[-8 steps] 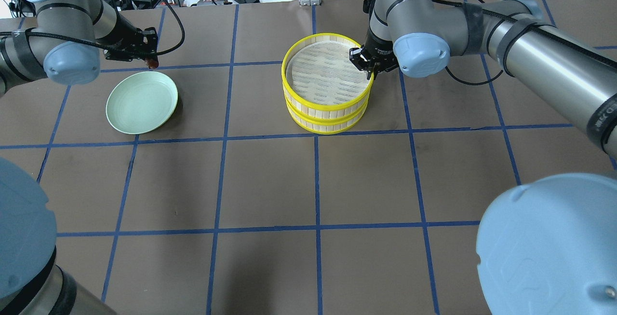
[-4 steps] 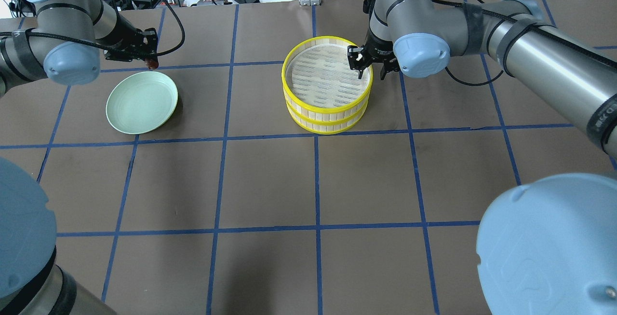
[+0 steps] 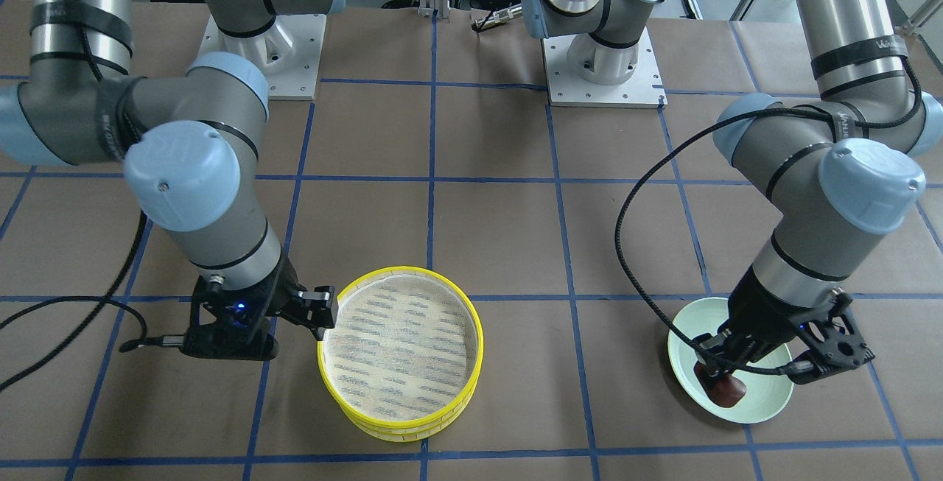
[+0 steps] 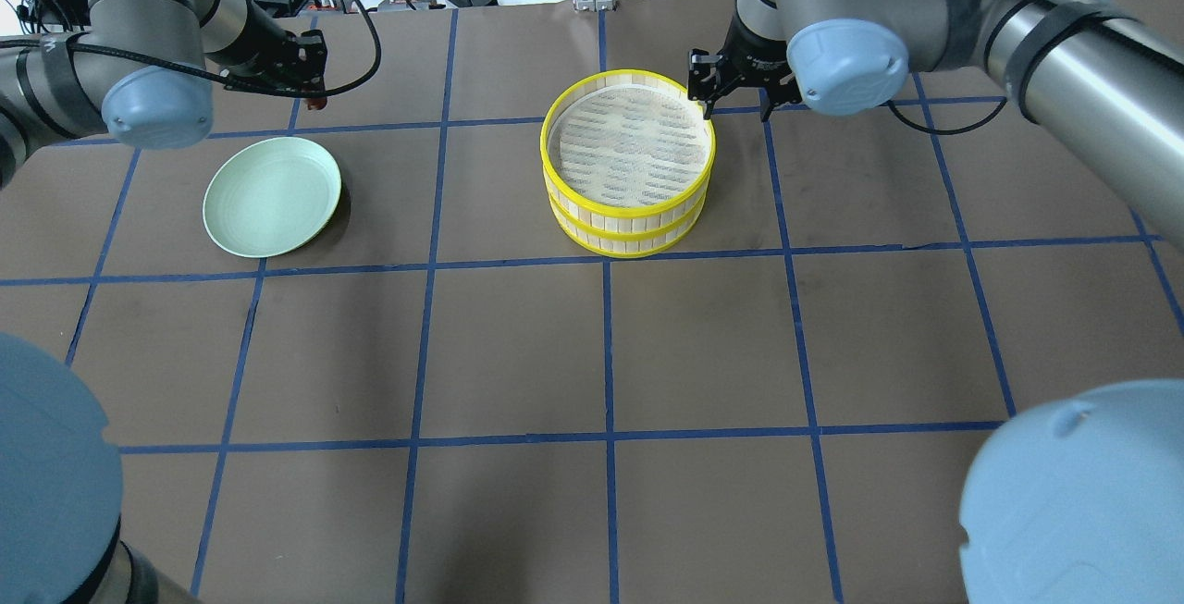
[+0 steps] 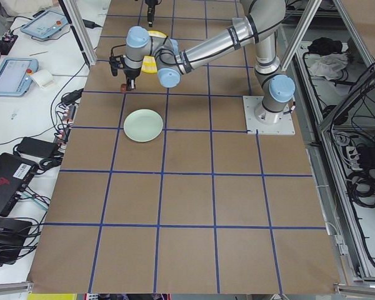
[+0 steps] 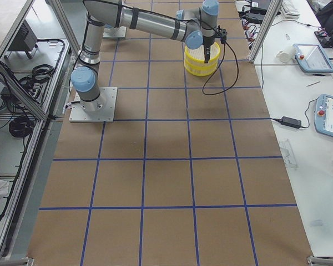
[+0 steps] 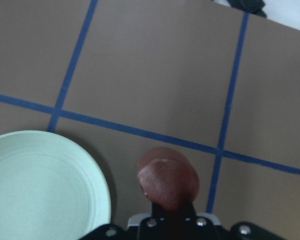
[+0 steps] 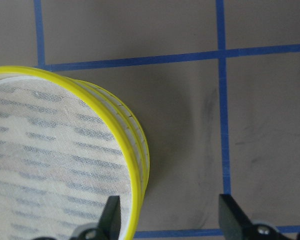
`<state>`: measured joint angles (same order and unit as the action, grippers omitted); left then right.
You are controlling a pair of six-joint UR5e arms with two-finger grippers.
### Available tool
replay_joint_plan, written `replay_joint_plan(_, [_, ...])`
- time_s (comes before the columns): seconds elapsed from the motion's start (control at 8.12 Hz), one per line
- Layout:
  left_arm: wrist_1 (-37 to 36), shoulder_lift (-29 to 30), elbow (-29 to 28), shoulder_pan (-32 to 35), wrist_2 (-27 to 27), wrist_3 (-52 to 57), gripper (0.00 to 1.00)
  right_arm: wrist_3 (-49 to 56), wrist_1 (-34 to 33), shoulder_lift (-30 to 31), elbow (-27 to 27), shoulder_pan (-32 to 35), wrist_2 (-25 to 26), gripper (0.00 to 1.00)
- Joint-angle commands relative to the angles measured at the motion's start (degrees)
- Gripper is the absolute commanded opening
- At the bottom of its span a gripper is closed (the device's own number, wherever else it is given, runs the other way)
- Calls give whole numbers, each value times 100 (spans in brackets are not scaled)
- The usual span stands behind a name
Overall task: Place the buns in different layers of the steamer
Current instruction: 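Release the steamer rim and raise right gripper while left holds bun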
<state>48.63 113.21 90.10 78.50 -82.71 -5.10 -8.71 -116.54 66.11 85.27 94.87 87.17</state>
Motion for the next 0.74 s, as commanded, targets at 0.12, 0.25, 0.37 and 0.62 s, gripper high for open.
replay_joint_plan(0.12, [-501,-247,-80,1304,44,-315,0,782,1929,1103,-335,-626,63,74])
replay_joint_plan(0.25, [-521,-238,-54,1786,45,-533,0,862,2255,1358,-345,-654,237,75])
replay_joint_plan(0.37, [-626,-177,-54,2296,45,-710,0,862,2581,1613,-345,-654,308,75])
replay_joint_plan(0.62, [-976,85,-19,2625,743,-755,0,863,2777,1739,-327,-645,309,75])
